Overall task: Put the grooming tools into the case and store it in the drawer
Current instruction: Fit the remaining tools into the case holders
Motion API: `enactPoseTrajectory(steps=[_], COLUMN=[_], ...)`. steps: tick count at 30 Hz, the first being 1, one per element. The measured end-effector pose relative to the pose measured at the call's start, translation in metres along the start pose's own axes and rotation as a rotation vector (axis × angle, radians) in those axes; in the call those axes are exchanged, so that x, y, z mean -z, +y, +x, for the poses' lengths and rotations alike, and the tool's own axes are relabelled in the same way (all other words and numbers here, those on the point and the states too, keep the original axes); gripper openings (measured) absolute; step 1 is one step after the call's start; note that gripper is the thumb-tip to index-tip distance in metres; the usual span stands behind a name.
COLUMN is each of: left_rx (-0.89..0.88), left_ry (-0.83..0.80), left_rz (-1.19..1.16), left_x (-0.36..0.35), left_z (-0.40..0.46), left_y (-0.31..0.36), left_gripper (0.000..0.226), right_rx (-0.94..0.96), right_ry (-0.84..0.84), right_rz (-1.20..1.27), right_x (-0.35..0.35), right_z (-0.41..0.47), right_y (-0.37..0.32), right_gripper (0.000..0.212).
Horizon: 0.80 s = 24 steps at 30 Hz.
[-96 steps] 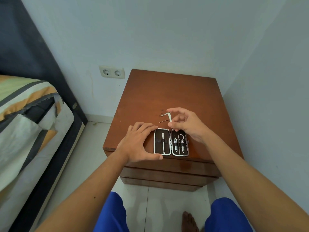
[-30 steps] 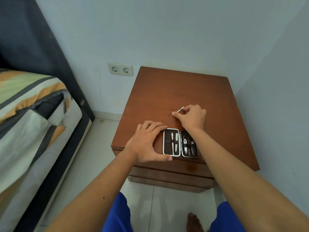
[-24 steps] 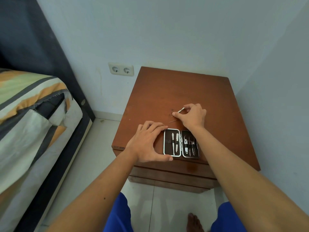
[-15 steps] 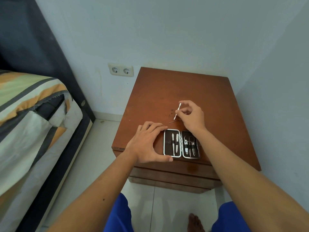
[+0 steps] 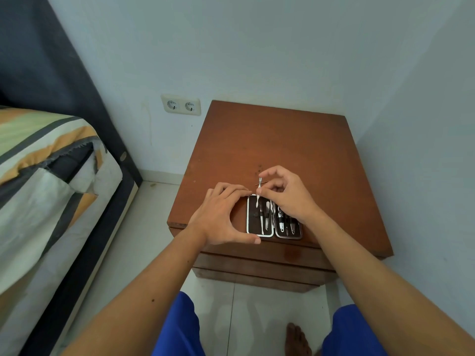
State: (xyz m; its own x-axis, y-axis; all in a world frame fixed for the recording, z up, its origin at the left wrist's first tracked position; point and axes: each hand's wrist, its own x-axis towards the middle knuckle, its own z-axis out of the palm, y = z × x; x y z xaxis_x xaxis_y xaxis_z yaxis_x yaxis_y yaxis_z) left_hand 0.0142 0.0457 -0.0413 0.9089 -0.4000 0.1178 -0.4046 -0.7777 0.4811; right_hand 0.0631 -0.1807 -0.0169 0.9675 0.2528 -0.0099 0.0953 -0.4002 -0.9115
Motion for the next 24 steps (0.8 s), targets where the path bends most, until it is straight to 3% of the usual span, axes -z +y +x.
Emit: enactPoseTrajectory(steps=[20,24], left_rx=[0.003,0.003], left_ry=[-0.002,-0.002], left_rz=[0.004,0.012], left_x=[0.0001,-0.0004], left_z=[-0.0002,0.0002], left_y=[0.0005,0.0009], left_gripper=[0.116,0.117], right_rx=[0.018,0.052], right_ry=[-0.046,-0.044], right_rz=[-0.055,-0.163], right_x=[-0.0081,-0.0055], right_z=[0.0008,-0.0019], right_y=[0.0045,0.0053], right_gripper=[0.031,0.033])
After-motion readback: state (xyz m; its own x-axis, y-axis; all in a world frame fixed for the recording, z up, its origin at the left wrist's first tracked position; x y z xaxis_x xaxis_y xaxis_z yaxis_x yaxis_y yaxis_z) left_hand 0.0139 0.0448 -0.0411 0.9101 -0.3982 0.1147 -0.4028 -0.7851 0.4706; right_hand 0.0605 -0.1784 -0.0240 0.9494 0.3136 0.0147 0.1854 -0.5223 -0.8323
